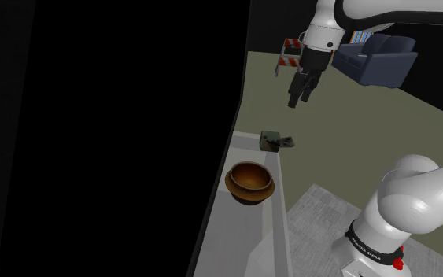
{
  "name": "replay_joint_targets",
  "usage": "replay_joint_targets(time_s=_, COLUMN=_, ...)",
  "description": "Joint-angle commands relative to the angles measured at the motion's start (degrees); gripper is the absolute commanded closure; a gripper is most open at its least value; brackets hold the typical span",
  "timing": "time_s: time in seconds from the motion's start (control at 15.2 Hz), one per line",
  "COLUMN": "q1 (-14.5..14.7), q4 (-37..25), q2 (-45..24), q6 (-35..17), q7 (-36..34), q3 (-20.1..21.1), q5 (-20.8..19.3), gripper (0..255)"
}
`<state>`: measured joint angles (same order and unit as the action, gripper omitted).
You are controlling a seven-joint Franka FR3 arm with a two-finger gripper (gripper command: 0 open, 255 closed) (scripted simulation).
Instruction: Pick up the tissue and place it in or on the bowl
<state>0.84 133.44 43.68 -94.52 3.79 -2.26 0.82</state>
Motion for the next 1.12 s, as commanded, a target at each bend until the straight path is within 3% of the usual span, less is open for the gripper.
replay_joint_targets(time_s=0.0, q1=0.0, q4=0.0, q2=0.0, q6=0.0, q7=0.0, q3=0.0, q5=0.0, gripper=0)
replay_joint_targets(time_s=0.53, q1=0.3, q4=2.9, q2=-8.5, q6=-6.6, q7=17.1, q3=-10.3, q5=-4.4, gripper=0)
replay_joint_targets(time_s=1.06, q1=1.3, q4=0.3, q2=-22.9, q6=-13.7, q7=34.4, q3=-19.6, q5=-6.1, gripper=0)
